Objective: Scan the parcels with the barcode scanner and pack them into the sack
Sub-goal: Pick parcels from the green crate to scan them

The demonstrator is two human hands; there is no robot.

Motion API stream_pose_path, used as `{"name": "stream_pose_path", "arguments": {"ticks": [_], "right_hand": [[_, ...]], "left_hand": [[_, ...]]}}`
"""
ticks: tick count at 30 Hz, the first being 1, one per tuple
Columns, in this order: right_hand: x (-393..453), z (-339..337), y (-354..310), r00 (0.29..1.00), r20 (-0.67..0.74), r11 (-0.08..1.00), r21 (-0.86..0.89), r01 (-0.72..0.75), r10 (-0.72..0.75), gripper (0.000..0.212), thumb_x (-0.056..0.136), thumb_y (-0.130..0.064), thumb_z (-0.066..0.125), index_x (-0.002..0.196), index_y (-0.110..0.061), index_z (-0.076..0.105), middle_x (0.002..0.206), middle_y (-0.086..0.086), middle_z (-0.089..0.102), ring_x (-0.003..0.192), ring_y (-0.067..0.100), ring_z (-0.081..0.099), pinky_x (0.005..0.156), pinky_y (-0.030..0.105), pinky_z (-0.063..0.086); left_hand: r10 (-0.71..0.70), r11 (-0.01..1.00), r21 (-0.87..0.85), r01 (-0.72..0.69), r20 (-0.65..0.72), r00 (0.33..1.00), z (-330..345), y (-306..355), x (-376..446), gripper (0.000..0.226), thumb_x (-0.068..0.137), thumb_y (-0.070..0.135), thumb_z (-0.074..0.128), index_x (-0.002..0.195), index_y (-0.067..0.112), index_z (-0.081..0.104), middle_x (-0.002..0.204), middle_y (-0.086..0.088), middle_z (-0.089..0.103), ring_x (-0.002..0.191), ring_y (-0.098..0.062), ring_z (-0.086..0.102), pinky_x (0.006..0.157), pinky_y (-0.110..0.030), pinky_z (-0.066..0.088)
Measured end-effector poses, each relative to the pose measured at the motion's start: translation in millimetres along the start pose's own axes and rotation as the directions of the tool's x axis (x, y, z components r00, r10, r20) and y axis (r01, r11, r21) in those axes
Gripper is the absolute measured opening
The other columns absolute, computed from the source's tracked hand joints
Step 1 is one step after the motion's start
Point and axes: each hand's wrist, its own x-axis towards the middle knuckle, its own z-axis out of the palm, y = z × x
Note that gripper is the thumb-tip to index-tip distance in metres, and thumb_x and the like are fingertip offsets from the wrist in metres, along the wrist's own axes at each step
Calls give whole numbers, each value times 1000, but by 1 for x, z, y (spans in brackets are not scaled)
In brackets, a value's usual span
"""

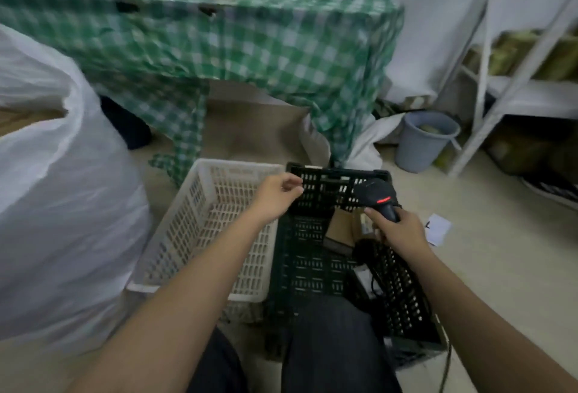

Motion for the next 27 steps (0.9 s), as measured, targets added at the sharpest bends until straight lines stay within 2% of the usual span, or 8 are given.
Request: {"name": "stream_pose_path", "arguments": {"ticks": [4, 6, 8, 11, 15, 19, 24, 27], "right_hand": [[42, 5, 50, 993, -46, 991, 78, -109, 113, 29, 87, -31, 71, 72, -11, 57, 59, 5, 54, 40, 1, 50, 39, 12, 35], [66, 22, 75, 986, -47, 982, 109, -153, 159, 26, 87, -33, 71, 80, -10, 61, 66, 8, 59, 45, 2, 54, 46, 17, 41], [88, 43, 99, 975, -36, 966, 149, -212, 219, 22, 88, -34, 69, 91, -13, 63, 76, 7, 63, 61, 13, 59, 54, 26, 45], [123, 76, 130, 960, -65, 950, 182, -255, 271, 14, 89, -31, 68, 82, -24, 59, 74, 3, 61, 69, 20, 59, 59, 29, 43], [159, 107, 168, 946, -141, 943, 203, -262, 293, 15, 87, -33, 68, 80, -23, 59, 75, 2, 61, 75, 21, 60, 70, 38, 48], [172, 116, 197, 939, -205, 954, 177, -241, 275, 26, 88, -31, 66, 103, -10, 62, 86, 3, 64, 82, 22, 62, 77, 38, 48], [168, 110, 207, 934, -200, 950, 169, -264, 295, 23, 89, -29, 66, 106, -13, 62, 84, -5, 64, 86, 20, 66, 80, 36, 51], [163, 105, 206, 944, -155, 940, 233, -250, 290, 19, 90, -24, 66, 105, -13, 63, 81, -9, 62, 80, 7, 62, 76, 23, 49]], "left_hand": [[-135, 986, 107, 126, 75, 988, 72, -37, 54, 28, 94, 26, 61, 119, 13, 64, 118, -4, 66, 108, -18, 60, 87, -26, 44], [-189, 976, 135, 173, 120, 974, 104, -57, 78, 30, 94, 28, 60, 122, 14, 61, 119, -3, 65, 108, -18, 59, 86, -26, 43], [-227, 967, 156, 203, 158, 961, 133, -77, 102, 33, 94, 28, 60, 124, 15, 59, 120, -3, 64, 108, -18, 59, 86, -26, 43], [-284, 950, 190, 246, 202, 938, 170, -109, 136, 38, 94, 29, 60, 129, 16, 55, 126, -3, 61, 113, -19, 57, 91, -28, 42], [-338, 932, 228, 282, 267, 902, 218, -157, 172, 43, 95, 29, 58, 135, 15, 51, 134, -5, 56, 118, -20, 54, 90, -26, 41], [-284, 957, 155, 245, 331, 900, 266, -184, 199, 39, 98, 21, 52, 136, 17, 51, 136, -2, 54, 116, -16, 54, 83, -19, 38], [-199, 978, 13, 207, 327, 924, 299, -190, 220, 30, 97, 18, 53, 127, 15, 58, 123, -1, 62, 110, -14, 57, 84, -20, 40], [-190, 966, -126, 227, 253, 949, 298, -178, 218, 22, 98, 24, 52, 114, 15, 65, 112, -2, 66, 106, -18, 61, 88, -27, 46]]}}
